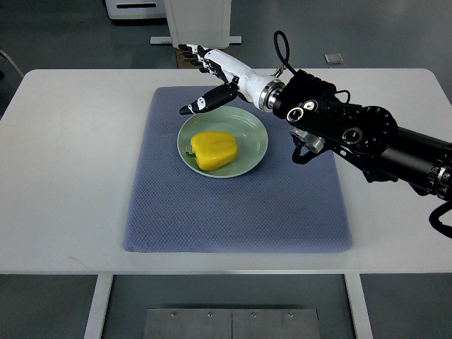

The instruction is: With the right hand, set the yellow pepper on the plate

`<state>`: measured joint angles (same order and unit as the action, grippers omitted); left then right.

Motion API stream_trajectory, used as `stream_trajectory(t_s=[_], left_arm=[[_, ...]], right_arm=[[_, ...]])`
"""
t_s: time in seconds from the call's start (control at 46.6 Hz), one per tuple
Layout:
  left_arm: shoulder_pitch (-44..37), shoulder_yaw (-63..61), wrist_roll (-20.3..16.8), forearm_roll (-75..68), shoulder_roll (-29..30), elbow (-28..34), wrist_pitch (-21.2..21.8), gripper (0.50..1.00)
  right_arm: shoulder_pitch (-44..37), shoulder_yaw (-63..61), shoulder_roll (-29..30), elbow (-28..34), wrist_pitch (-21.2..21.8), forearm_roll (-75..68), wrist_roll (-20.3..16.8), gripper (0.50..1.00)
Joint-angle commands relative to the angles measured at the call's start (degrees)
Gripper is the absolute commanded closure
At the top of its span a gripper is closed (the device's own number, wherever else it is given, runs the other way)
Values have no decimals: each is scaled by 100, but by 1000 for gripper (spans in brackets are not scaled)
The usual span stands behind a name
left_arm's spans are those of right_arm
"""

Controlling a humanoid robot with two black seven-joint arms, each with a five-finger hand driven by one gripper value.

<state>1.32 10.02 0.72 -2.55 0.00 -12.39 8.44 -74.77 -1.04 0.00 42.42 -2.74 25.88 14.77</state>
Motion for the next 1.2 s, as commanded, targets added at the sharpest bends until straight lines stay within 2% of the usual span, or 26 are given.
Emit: stream_trajectory(t_s=[0.0, 0.386, 0.515, 0.815, 1.18], left_arm=[[0, 0, -1, 0, 0, 0, 0, 500], [0, 0, -1, 0, 0, 0, 0, 500], [0, 0, -1, 0, 0, 0, 0, 500], [0, 0, -1, 0, 0, 0, 0, 500], [0, 0, -1, 0, 0, 0, 0, 500]], right_arm=[[77, -63, 0, -6, -7, -12, 8, 500], [472, -220, -53, -32, 194, -188, 26, 500], [692, -712, -237, -59, 458, -574, 17, 500], [1272, -1793, -624, -182, 713, -1427, -1, 500], [2028, -3270, -835, -489, 1135, -1664, -1, 500]])
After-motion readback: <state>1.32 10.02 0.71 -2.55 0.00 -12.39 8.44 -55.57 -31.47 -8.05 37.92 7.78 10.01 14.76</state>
